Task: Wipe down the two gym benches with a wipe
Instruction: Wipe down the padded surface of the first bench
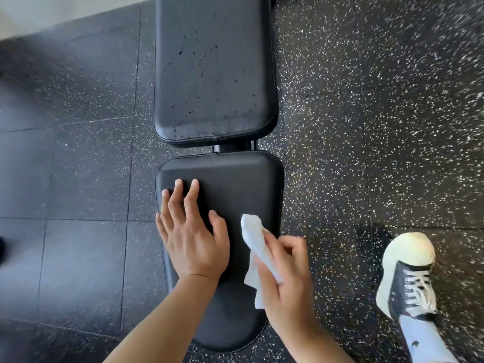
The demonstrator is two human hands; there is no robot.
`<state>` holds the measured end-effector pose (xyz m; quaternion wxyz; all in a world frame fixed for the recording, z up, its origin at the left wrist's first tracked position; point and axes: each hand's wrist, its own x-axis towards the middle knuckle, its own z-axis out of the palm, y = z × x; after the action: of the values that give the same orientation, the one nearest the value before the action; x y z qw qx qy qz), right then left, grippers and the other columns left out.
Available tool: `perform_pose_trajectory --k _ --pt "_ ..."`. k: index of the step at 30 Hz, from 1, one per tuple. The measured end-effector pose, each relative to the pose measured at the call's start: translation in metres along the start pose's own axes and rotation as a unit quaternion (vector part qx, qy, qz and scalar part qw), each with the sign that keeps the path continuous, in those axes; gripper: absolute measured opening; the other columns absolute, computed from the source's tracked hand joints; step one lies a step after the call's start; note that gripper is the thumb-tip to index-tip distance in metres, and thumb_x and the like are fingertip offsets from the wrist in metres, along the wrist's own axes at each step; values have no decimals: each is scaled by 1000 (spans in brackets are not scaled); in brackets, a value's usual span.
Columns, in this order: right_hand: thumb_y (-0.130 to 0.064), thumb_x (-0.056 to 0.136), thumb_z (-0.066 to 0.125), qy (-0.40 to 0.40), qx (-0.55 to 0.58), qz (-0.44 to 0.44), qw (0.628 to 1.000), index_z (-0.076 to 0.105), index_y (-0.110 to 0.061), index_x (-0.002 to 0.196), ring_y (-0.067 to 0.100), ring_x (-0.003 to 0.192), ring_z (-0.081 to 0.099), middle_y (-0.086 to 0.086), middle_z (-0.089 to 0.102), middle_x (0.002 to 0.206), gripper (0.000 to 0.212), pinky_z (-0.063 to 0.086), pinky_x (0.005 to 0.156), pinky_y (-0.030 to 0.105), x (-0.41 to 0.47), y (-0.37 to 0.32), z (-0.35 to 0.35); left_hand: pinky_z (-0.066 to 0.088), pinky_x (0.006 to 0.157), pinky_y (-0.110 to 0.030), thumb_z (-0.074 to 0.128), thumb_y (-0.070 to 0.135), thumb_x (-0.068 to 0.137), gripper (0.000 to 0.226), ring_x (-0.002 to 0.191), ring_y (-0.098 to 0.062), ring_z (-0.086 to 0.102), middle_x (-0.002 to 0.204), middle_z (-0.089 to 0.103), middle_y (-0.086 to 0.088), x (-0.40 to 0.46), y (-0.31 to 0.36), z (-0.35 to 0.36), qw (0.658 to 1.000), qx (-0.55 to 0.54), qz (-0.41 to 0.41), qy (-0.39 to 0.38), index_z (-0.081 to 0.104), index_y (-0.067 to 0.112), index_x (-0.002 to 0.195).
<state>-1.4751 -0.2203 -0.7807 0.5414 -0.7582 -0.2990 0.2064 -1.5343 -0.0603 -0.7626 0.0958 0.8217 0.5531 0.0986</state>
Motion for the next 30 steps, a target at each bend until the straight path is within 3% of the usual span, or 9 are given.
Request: perform_pose_trajectory --k 4,7,9,12,17,20,24,27,30 --pt "-16 99 55 22 -1 -11 1000 63 -15 137 13 99 55 -1 43 111 39 48 90 24 70 4 -2 19 126 -59 43 35 90 66 159 -30 21 167 33 0 0 -2 1 1000 4 6 4 41 28 156" --pt "-25 101 58 121 47 80 988 69 -24 116 4 91 57 -1 47 105 19 41 83 8 151 6 3 19 127 -58 43 35 91 66 159 -29 21 167 33 0 0 -2 2 1000 2 8 3 40 29 157" --pt "-29 101 57 146 70 121 979 68 -28 104 2 88 58 -1 52 102 11 39 80 6 175 5 6 19 127 -59 43 35 90 67 158 -29 21 167 32 1 0 -3 2 1000 8 8 3 40 29 157" --pt "-27 105 56 143 75 126 979 65 -23 101 5 92 59 -2 54 100 10 40 81 9 148 3 5 19 127 -60 44 35 90 67 159 -29 20 167 31 1 0 -3 2 1000 8 6 -2 39 29 157" --pt "-28 108 53 91 66 146 983 62 -23 114 19 94 60 -6 52 103 12 47 81 24 55 0 1 20 126 -62 43 34 89 68 159 -30 20 168 31 -1 1 1 -1 1000 5 -4 -9 40 27 156" --pt "-24 106 53 84 45 127 987 58 -21 124 14 99 58 -9 50 108 19 46 85 22 66 0 0 19 126 -61 42 34 89 69 158 -33 21 168 33 -4 2 3 -3 1000 7 -6 -15 41 23 157" --pt "-20 99 58 82 -35 66 994 61 -13 121 22 93 54 -1 47 108 24 49 80 39 134 -4 2 19 126 -62 43 33 89 68 159 -33 21 168 32 -4 1 4 -4 1000 10 -9 -25 41 23 157" --pt "-21 92 64 17 -170 -40 985 69 -15 107 27 86 49 3 50 97 17 45 72 45 165 -13 -1 19 125 -64 43 33 89 68 159 -33 19 169 30 -4 1 3 -5 999 11 -11 -31 40 23 157" --pt "-21 90 69 -91 -206 -116 967 72 -18 117 28 84 47 4 50 95 28 45 72 47 160 -15 -19 20 124 -65 43 33 89 68 160 -33 18 169 30 -5 0 1 -6 999 14 -9 -32 40 22 156"
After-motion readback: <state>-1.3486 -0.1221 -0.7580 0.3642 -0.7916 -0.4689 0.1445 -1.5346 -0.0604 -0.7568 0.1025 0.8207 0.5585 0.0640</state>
